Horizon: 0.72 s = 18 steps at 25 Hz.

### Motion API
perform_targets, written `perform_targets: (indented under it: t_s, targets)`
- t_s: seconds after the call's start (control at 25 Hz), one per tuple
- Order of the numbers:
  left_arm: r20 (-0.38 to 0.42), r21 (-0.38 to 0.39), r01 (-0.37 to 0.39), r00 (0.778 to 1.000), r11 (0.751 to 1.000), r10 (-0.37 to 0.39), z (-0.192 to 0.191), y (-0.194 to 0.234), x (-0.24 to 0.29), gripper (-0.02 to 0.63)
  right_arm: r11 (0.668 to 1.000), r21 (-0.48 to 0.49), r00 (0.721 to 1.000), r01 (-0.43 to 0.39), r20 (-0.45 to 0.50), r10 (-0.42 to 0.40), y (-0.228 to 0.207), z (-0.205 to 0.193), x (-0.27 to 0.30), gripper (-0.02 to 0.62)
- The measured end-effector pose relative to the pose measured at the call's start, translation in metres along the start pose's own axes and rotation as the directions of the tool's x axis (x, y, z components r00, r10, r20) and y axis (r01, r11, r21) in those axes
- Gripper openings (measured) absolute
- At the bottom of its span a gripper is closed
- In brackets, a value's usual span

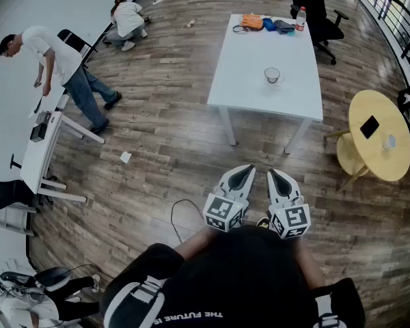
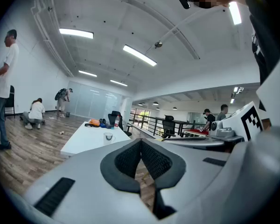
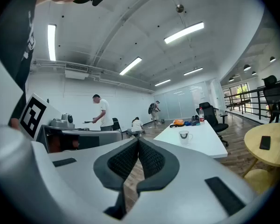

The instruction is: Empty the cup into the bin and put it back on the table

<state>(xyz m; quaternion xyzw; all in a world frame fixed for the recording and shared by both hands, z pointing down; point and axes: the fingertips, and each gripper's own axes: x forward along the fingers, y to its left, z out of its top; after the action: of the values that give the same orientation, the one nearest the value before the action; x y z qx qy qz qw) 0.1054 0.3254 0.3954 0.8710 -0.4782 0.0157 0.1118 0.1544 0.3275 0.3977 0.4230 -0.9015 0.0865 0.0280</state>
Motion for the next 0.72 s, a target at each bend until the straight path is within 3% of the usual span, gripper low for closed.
perform_targets:
  t_s: [0.72]
  targets:
    - [0.001,-0.004,0.012,1.0,1.0,-0.012,-0.0004,0.007,-0.0035,0.021,0.997,0.069,0.999,0.014,0.041,-0.017,-0.0003,0.0032,0.0068,0.015]
